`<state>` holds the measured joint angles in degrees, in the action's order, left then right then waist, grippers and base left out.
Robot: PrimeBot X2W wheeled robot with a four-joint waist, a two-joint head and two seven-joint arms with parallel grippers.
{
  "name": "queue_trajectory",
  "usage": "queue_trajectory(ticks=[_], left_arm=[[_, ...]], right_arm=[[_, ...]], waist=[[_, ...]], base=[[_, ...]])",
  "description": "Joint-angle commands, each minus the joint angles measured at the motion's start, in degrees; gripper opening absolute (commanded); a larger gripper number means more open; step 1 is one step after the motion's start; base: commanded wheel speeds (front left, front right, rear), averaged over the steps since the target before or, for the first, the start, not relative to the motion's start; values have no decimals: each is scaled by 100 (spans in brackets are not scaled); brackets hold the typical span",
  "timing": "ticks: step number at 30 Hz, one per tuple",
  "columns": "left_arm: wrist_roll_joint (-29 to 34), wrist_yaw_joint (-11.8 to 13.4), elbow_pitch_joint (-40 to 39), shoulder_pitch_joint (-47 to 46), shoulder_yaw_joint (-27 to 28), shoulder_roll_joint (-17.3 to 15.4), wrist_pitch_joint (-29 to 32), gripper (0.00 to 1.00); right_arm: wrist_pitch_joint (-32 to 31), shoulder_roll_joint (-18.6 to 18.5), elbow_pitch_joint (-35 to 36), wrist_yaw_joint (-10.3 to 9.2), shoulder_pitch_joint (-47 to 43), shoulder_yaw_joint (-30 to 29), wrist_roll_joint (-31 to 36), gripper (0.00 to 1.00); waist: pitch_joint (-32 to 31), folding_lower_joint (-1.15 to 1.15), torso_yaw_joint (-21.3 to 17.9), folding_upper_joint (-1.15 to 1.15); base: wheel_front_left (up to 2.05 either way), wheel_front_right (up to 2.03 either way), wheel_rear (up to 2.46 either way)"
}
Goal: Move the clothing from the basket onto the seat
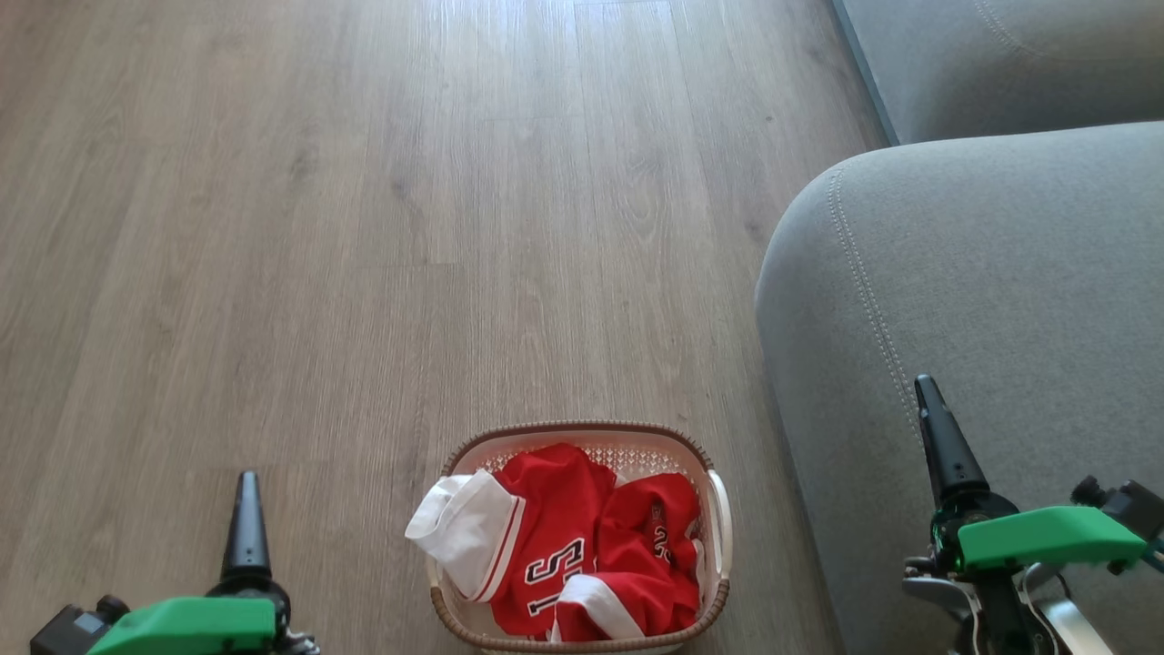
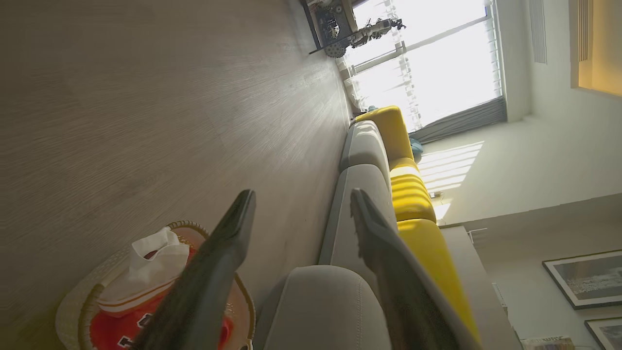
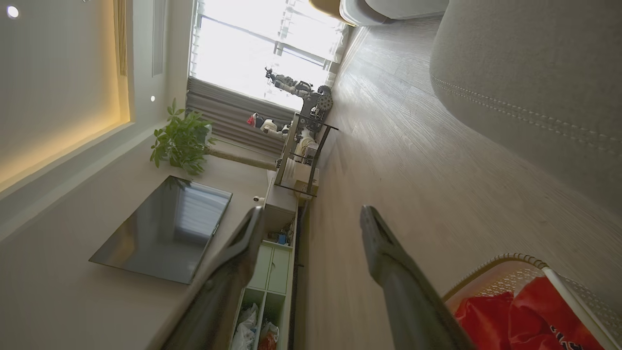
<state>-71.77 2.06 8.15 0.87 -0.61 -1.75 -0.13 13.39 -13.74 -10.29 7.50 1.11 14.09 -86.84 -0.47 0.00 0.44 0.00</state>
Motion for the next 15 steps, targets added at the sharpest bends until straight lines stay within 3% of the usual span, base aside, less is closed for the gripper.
queue_trajectory(ticks=[1,15], left_arm=[[263,6,-256,-109,40,-58,-68,100],[1604,63,-359,6,-80,-76,-288,100]], right_arm=[[52,-11,250,0,152,-81,256,100],[69,159,399,0,67,-141,1660,100]], waist=[[-3,0,2,0],[-44,0,21,0]], base=[[0,0,0],[0,0,0]])
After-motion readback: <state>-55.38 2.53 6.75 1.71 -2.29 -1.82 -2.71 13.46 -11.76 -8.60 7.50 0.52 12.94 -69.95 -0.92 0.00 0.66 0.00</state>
